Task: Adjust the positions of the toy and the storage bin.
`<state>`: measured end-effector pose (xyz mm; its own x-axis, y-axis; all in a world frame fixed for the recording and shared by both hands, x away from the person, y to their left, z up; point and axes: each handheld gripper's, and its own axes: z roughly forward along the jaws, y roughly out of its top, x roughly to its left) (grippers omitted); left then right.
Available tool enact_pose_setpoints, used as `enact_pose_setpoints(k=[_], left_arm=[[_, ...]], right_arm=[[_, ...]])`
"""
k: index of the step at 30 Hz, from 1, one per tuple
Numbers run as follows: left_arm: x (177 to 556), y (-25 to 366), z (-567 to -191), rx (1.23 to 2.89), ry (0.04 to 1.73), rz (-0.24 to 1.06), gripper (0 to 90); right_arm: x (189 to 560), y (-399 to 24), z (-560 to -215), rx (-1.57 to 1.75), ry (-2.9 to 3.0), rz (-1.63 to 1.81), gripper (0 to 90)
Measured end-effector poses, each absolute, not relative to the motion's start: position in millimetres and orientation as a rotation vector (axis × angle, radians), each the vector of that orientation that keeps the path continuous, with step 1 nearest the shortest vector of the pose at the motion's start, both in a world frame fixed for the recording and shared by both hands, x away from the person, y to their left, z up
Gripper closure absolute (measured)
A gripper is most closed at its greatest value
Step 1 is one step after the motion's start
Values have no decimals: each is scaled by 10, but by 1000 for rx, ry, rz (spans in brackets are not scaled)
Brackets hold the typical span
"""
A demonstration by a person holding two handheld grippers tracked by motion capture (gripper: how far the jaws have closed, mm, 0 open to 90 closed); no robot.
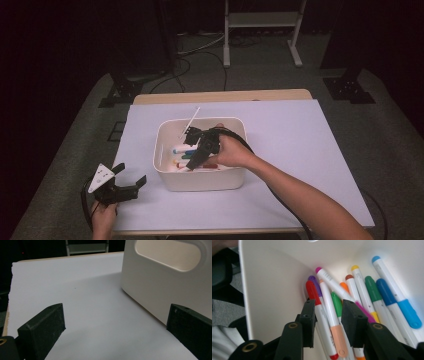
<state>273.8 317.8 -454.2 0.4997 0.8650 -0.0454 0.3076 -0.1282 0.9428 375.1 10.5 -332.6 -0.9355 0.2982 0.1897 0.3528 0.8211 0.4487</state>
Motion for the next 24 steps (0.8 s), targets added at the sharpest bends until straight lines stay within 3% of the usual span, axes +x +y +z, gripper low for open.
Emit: enact_pose_setpoints(k=[18,24], left_arm=[[2732,3172,-4539,1691,1007,666,5],[2734,3173,-4538,1696,1008,663,5]], right_arm=[[3724,-746,-2889,-672,-2817,-1047,416],[3726,-888,-2878,-712,-2789,-1077,404]])
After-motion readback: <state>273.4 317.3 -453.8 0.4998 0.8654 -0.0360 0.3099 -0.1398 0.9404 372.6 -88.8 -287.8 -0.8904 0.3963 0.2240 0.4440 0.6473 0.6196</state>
